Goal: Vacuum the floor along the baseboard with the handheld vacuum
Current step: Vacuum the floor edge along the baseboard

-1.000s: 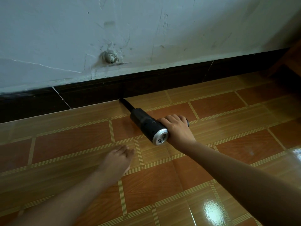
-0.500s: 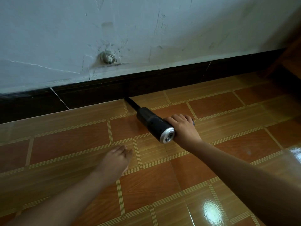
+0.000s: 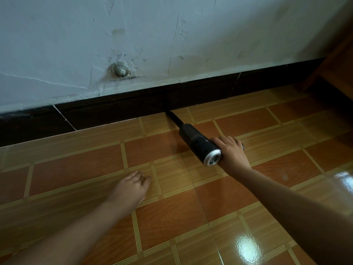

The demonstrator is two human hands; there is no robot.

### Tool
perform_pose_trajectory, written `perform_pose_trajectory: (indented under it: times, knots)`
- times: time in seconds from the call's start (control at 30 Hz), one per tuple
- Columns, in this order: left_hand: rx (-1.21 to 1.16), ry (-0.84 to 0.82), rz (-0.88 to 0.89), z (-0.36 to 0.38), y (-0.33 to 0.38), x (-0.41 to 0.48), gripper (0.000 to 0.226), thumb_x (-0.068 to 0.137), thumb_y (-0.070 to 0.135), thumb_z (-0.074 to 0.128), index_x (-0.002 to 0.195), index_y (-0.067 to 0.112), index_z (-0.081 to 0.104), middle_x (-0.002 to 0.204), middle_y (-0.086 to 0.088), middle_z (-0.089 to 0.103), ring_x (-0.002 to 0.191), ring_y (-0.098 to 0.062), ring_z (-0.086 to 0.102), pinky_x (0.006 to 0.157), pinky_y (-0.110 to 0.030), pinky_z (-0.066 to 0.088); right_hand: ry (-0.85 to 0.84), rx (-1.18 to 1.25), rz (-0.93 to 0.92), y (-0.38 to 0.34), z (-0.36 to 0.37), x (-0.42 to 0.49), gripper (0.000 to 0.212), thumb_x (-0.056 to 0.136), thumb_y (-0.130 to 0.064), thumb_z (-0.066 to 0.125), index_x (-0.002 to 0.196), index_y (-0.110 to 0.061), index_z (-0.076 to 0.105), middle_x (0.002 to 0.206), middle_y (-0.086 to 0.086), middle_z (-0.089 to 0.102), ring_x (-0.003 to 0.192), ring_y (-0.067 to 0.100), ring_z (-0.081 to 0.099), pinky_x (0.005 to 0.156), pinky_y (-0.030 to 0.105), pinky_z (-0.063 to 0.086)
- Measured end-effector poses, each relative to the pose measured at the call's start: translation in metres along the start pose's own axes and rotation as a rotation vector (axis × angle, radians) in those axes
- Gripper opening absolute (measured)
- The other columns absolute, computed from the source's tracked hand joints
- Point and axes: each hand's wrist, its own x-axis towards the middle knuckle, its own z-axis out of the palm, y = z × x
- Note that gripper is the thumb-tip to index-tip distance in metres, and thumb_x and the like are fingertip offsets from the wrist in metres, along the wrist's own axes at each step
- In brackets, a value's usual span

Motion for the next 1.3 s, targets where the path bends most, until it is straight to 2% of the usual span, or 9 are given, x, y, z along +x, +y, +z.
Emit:
perform_pose_trajectory:
  times: [0.17, 0.57, 0.73, 0.93, 1.13, 1.3]
  knots:
    - [0.004, 0.031, -0.009, -0.001, 0.001, 0.001, 0.059, 0.03, 0.023, 0.093, 0.083, 0.006, 0.075, 0.077, -0.013, 0.074, 0.075, -0.021, 0.072, 0.071, -0.033, 0.057, 0.019, -0.001, 0.035, 0.008, -0.004, -0.005, 0.038, 0.076, -0.008, 0.07, 0.113, -0.01, 0.061, 0.101, 0.009, 0.062, 0.1, 0.03, 0.054, 0.095, 0.042, 0.027]
    - [0.004, 0.08, 0.001, 0.001, 0.0, 0.0, 0.066, 0.026, 0.027, 0.094, 0.086, 0.007, 0.076, 0.078, -0.013, 0.074, 0.075, -0.02, 0.072, 0.069, -0.032, 0.057, 0.05, -0.013, 0.156, 0.024, -0.008, -0.014, 0.037, 0.079, -0.011, 0.066, 0.116, -0.009, 0.059, 0.105, 0.01, 0.061, 0.104, 0.03, 0.052, 0.097, 0.043, 0.026]
    - [0.008, 0.101, 0.006, 0.005, -0.001, 0.0, 0.065, 0.027, 0.026, 0.094, 0.087, 0.007, 0.076, 0.08, -0.014, 0.074, 0.077, -0.02, 0.072, 0.071, -0.033, 0.057, 0.097, -0.001, 0.173, 0.025, -0.006, -0.014, 0.036, 0.077, -0.007, 0.067, 0.112, -0.007, 0.06, 0.1, 0.011, 0.062, 0.098, 0.031, 0.054, 0.093, 0.045, 0.029]
    - [-0.015, 0.172, 0.007, 0.004, -0.005, -0.007, 0.061, 0.035, 0.026, 0.093, 0.091, 0.01, 0.076, 0.089, -0.006, 0.075, 0.085, -0.017, 0.071, 0.075, -0.035, 0.056, 0.137, 0.041, 0.028, 0.008, 0.002, -0.016, 0.042, 0.067, -0.004, 0.076, 0.106, -0.005, 0.063, 0.092, 0.01, 0.064, 0.091, 0.032, 0.058, 0.089, 0.048, 0.033]
    - [-0.033, 0.21, -0.117, 0.0, -0.022, -0.026, 0.059, 0.037, 0.025, 0.093, 0.091, 0.011, 0.074, 0.094, -0.004, 0.074, 0.087, -0.017, 0.071, 0.073, -0.038, 0.057, 0.127, 0.037, -0.187, -0.033, 0.013, 0.0, 0.046, 0.058, -0.004, 0.081, 0.101, -0.007, 0.065, 0.086, 0.009, 0.064, 0.082, 0.033, 0.061, 0.08, 0.051, 0.04]
    - [-0.04, 0.188, -0.176, 0.001, -0.033, -0.044, 0.057, 0.039, 0.028, 0.093, 0.09, 0.013, 0.074, 0.092, -0.002, 0.074, 0.086, -0.016, 0.071, 0.075, -0.035, 0.056, 0.123, 0.052, -0.286, -0.072, 0.024, 0.019, 0.046, 0.057, -0.007, 0.084, 0.099, -0.009, 0.065, 0.085, 0.008, 0.064, 0.08, 0.031, 0.062, 0.08, 0.051, 0.041]
